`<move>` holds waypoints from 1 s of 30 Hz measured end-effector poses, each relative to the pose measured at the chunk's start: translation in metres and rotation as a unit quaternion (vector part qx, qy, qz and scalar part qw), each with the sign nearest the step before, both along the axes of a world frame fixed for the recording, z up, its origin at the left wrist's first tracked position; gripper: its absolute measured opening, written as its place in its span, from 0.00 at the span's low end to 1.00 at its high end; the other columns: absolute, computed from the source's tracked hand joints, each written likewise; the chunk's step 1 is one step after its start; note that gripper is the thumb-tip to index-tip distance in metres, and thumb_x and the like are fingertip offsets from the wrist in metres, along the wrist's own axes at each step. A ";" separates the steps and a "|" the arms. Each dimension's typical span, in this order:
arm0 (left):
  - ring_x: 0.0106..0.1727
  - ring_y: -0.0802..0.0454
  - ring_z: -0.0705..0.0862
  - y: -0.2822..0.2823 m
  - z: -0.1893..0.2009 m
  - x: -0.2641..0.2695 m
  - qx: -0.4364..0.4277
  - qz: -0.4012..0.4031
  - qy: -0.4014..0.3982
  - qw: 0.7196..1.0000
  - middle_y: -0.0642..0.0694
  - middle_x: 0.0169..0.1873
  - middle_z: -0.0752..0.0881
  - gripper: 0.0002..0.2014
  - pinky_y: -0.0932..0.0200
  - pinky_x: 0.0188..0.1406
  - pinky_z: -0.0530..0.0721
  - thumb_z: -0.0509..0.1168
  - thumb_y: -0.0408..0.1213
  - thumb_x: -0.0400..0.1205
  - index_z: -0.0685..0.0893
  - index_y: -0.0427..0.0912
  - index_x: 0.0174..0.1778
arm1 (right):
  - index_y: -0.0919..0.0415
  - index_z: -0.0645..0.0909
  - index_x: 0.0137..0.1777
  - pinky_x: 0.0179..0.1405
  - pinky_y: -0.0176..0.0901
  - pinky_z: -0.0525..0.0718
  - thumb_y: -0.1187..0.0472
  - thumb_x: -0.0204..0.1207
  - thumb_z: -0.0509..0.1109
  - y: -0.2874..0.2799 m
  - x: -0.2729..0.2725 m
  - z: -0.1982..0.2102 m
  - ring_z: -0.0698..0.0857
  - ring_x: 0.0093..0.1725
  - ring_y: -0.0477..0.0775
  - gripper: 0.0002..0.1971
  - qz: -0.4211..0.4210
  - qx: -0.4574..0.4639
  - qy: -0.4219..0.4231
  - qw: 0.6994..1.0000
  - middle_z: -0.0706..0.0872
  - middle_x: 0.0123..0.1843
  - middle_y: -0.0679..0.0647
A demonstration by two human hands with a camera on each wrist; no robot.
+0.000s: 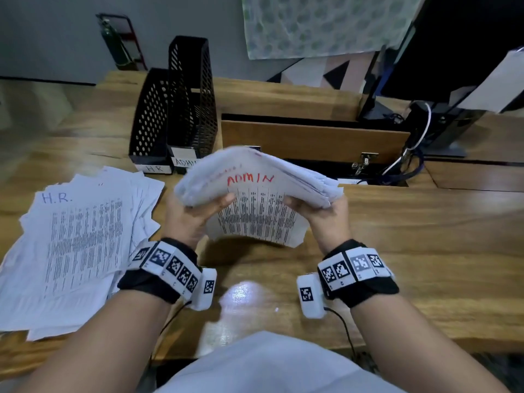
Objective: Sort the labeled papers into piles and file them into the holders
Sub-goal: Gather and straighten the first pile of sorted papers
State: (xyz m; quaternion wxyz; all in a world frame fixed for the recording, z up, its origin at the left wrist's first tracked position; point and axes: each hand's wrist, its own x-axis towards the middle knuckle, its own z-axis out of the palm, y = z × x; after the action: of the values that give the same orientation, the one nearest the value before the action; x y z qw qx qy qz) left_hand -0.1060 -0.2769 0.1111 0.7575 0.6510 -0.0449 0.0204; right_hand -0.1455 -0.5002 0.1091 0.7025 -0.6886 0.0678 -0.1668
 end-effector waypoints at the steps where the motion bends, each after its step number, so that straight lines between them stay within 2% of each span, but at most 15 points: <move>1: 0.53 0.60 0.89 -0.002 0.000 -0.003 0.020 -0.006 0.004 1.000 0.54 0.49 0.92 0.23 0.65 0.47 0.87 0.78 0.28 0.68 0.85 0.43 0.59 | 0.58 0.87 0.56 0.58 0.59 0.86 0.71 0.64 0.82 0.002 0.000 -0.003 0.89 0.58 0.57 0.20 0.006 0.012 0.022 1.000 0.90 0.55 0.58; 4: 0.45 0.66 0.89 -0.015 0.001 -0.013 0.042 -0.025 0.012 0.999 0.61 0.41 0.92 0.17 0.72 0.41 0.84 0.76 0.31 0.71 0.86 0.41 0.56 | 0.49 0.85 0.48 0.55 0.55 0.87 0.72 0.74 0.74 0.022 0.002 -0.005 0.90 0.49 0.46 0.15 -0.012 0.028 0.037 0.999 0.92 0.44 0.46; 5: 0.45 0.67 0.89 -0.019 0.002 -0.014 0.046 -0.024 0.002 0.999 0.63 0.40 0.91 0.15 0.72 0.41 0.83 0.76 0.31 0.72 0.86 0.43 0.55 | 0.49 0.86 0.49 0.55 0.53 0.88 0.72 0.78 0.70 0.031 0.001 -0.002 0.90 0.49 0.46 0.14 -0.020 0.041 0.023 0.999 0.92 0.44 0.45; 7: 0.48 0.68 0.88 -0.022 0.008 -0.016 0.061 -0.018 -0.037 0.997 0.67 0.42 0.90 0.15 0.71 0.44 0.84 0.76 0.32 0.72 0.85 0.51 0.51 | 0.55 0.86 0.56 0.56 0.50 0.87 0.70 0.80 0.68 0.043 -0.003 0.003 0.90 0.55 0.51 0.11 -0.019 0.053 -0.032 0.998 0.92 0.49 0.47; 9: 0.50 0.67 0.88 -0.016 0.010 -0.014 0.069 -0.012 -0.067 0.995 0.68 0.43 0.90 0.17 0.71 0.45 0.84 0.77 0.32 0.71 0.84 0.56 0.49 | 0.56 0.84 0.60 0.58 0.47 0.87 0.70 0.77 0.72 0.040 -0.012 0.005 0.88 0.59 0.53 0.14 -0.004 0.036 -0.066 0.997 0.91 0.55 0.51; 10: 0.51 0.65 0.88 -0.010 0.008 -0.012 0.067 -0.003 -0.074 0.995 0.66 0.44 0.90 0.17 0.70 0.46 0.84 0.77 0.33 0.70 0.85 0.55 0.50 | 0.55 0.83 0.60 0.57 0.47 0.88 0.69 0.74 0.76 0.033 -0.015 0.004 0.88 0.59 0.52 0.17 -0.001 0.029 -0.066 0.997 0.90 0.56 0.52; 13: 0.55 0.54 0.89 0.008 -0.006 -0.004 0.042 0.005 -0.042 0.998 0.54 0.49 0.91 0.20 0.60 0.51 0.86 0.80 0.35 0.67 0.87 0.48 0.54 | 0.50 0.84 0.56 0.54 0.48 0.89 0.65 0.62 0.83 0.012 -0.013 -0.004 0.89 0.55 0.48 0.23 0.005 0.027 0.014 1.000 0.92 0.53 0.49; 14: 0.55 0.52 0.89 0.009 -0.008 -0.003 0.039 -0.004 -0.028 0.999 0.51 0.50 0.91 0.21 0.56 0.51 0.86 0.80 0.35 0.65 0.88 0.48 0.54 | 0.50 0.85 0.53 0.52 0.46 0.90 0.67 0.61 0.83 0.010 -0.011 -0.004 0.90 0.53 0.48 0.21 0.024 0.035 0.029 0.999 0.92 0.49 0.47; 16: 0.51 0.52 0.90 0.004 -0.007 -0.005 0.029 -0.019 -0.013 0.999 0.49 0.46 0.92 0.18 0.59 0.46 0.87 0.80 0.34 0.64 0.89 0.48 0.49 | 0.53 0.85 0.50 0.47 0.42 0.89 0.73 0.62 0.81 0.017 -0.008 0.001 0.91 0.50 0.47 0.20 0.043 0.060 0.017 0.997 0.93 0.45 0.45; 19: 0.48 0.54 0.91 -0.002 0.001 -0.003 -0.011 -0.030 -0.028 0.999 0.50 0.41 0.93 0.15 0.63 0.42 0.87 0.82 0.33 0.61 0.91 0.47 0.42 | 0.59 0.87 0.46 0.44 0.43 0.89 0.74 0.60 0.79 0.021 -0.008 0.012 0.91 0.46 0.49 0.16 -0.006 0.140 -0.085 0.986 0.93 0.42 0.50; 21: 0.47 0.55 0.90 0.004 0.004 0.001 -0.010 -0.024 -0.040 0.999 0.51 0.39 0.92 0.18 0.62 0.42 0.87 0.81 0.32 0.60 0.87 0.39 0.45 | 0.57 0.90 0.43 0.44 0.41 0.88 0.74 0.59 0.79 0.013 -0.009 0.010 0.91 0.45 0.48 0.15 -0.002 0.123 -0.115 0.986 0.93 0.42 0.50; 22: 0.45 0.57 0.90 0.006 0.003 0.003 -0.001 -0.024 -0.033 0.999 0.52 0.38 0.92 0.18 0.63 0.41 0.87 0.80 0.29 0.61 0.85 0.36 0.45 | 0.56 0.90 0.43 0.44 0.40 0.88 0.75 0.59 0.80 0.006 -0.008 0.005 0.91 0.45 0.47 0.16 0.006 0.101 -0.095 0.990 0.93 0.42 0.49; 24: 0.48 0.60 0.90 0.008 -0.007 0.003 0.021 -0.037 -0.009 0.999 0.55 0.42 0.92 0.20 0.60 0.45 0.89 0.79 0.25 0.62 0.85 0.41 0.48 | 0.54 0.89 0.47 0.47 0.41 0.88 0.77 0.60 0.81 -0.002 -0.009 -0.009 0.91 0.48 0.47 0.20 0.026 0.048 -0.033 0.998 0.93 0.45 0.48; 27: 0.56 0.59 0.87 -0.001 -0.014 -0.001 0.030 -0.040 0.019 0.999 0.55 0.51 0.91 0.28 0.54 0.54 0.88 0.82 0.31 0.62 0.82 0.49 0.57 | 0.51 0.90 0.45 0.53 0.51 0.88 0.75 0.64 0.80 0.008 -0.005 -0.017 0.90 0.50 0.51 0.18 0.036 0.032 -0.004 0.999 0.93 0.46 0.51; 30: 0.54 0.59 0.88 -0.005 -0.002 0.001 0.002 -0.022 -0.035 0.999 0.53 0.48 0.91 0.21 0.64 0.46 0.87 0.79 0.30 0.66 0.84 0.46 0.53 | 0.52 0.91 0.41 0.54 0.54 0.87 0.79 0.67 0.77 0.017 0.003 -0.005 0.90 0.47 0.51 0.18 0.034 0.072 -0.031 0.996 0.93 0.43 0.50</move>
State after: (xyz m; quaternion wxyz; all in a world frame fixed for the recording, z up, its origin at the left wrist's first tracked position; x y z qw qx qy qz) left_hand -0.1048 -0.2816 0.1094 0.7541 0.6505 -0.0859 0.0261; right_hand -0.1429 -0.4835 0.1037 0.7572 -0.6326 0.0345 -0.1589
